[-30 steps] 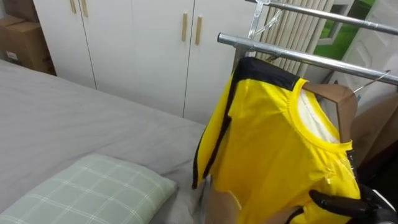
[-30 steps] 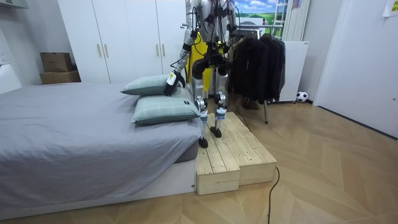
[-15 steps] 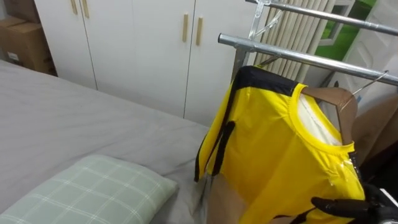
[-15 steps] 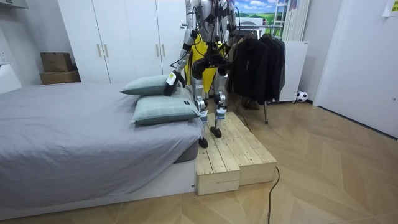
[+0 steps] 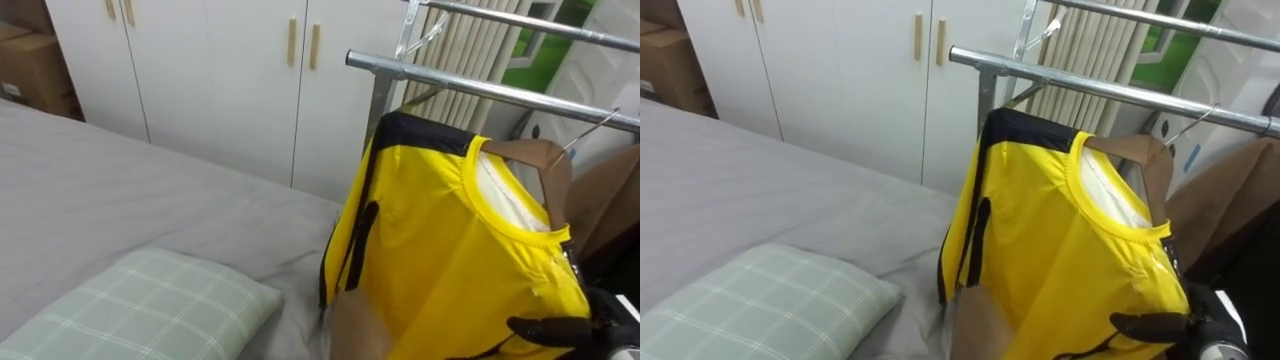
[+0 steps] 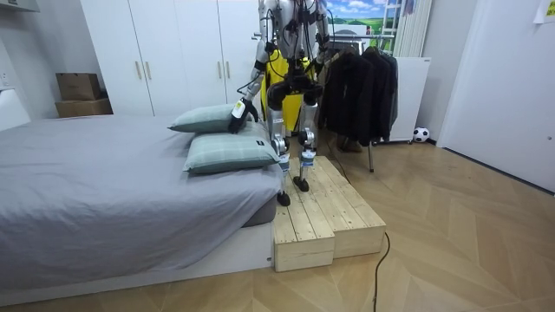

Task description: Hang clothes

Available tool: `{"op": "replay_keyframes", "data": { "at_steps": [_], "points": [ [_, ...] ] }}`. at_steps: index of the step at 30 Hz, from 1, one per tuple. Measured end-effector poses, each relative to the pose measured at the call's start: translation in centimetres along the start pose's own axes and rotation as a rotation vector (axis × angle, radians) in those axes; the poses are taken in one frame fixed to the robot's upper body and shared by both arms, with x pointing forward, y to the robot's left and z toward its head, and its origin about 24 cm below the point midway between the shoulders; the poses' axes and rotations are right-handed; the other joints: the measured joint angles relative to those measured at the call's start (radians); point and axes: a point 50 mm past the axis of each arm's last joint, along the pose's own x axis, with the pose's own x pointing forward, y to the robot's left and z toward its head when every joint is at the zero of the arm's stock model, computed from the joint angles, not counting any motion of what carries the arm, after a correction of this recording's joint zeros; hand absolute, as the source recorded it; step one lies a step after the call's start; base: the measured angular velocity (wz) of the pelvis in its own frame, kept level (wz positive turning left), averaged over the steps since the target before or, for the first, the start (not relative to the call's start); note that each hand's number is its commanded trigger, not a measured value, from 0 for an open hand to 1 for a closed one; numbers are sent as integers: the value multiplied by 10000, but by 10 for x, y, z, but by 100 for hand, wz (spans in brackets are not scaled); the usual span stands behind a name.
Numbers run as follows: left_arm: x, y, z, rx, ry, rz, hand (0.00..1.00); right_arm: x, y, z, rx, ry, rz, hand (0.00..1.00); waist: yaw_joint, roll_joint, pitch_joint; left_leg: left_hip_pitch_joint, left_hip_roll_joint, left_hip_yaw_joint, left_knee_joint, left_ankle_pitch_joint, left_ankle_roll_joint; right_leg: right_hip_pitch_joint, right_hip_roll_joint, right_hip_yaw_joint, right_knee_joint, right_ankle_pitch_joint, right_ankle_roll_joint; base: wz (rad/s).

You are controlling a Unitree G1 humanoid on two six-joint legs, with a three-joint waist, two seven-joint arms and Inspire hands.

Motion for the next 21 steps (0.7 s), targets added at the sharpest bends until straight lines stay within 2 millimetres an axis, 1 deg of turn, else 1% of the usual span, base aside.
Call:
{"op": "replay_keyframes", "data": {
  "at_steps": [2, 5, 7, 9, 13, 18, 21],
  "points": [
    [0, 0, 0, -1, -12, -1, 0, 0, 0, 2, -23, -65, 17, 0, -3, 8, 6, 5, -2, 37, 2, 0, 0, -30, 5, 37, 11, 0, 0, -5],
    [0, 0, 1, -15, -28, 0, 0, 1, 1, 7, -70, -272, -8, 0, -15, 53, 36, 1, 0, 129, 2, 0, 0, -82, 41, 191, 46, 1, -2, -10],
    [0, 0, 1, -20, -26, 2, 0, 2, 2, 14, -39, -573, 6, 0, 6, 70, 45, -40, 0, 290, -52, -1, 0, -282, 81, 372, 220, -3, -8, -20],
    [0, 0, 1, -35, -19, 10, 0, 2, 2, 18, 85, -750, 35, 0, -11, 73, 47, -86, 5, 371, -103, 0, -3, -356, 100, 422, 233, 26, -43, -16],
    [0, 0, -1, -25, 47, 3, 0, 0, 0, 13, 985, -594, -88, 0, -54, 77, 49, -69, 7, 374, -122, 1, -5, -361, 103, 424, 212, 33, -44, -1],
    [-1, -1, -5, -156, 209, -20, 0, -1, 0, 13, 1656, -663, -137, 0, -175, 107, 67, -53, 8, 427, -121, 1, -3, -360, 105, 423, 194, 33, -42, -3],
    [-1, -2, -5, -168, 223, -26, 0, -1, 1, 15, 2145, -748, -168, 0, -175, 143, 69, -61, 15, 489, -123, 1, -3, -403, 104, 418, 202, 34, -43, -6]
  ]
}}
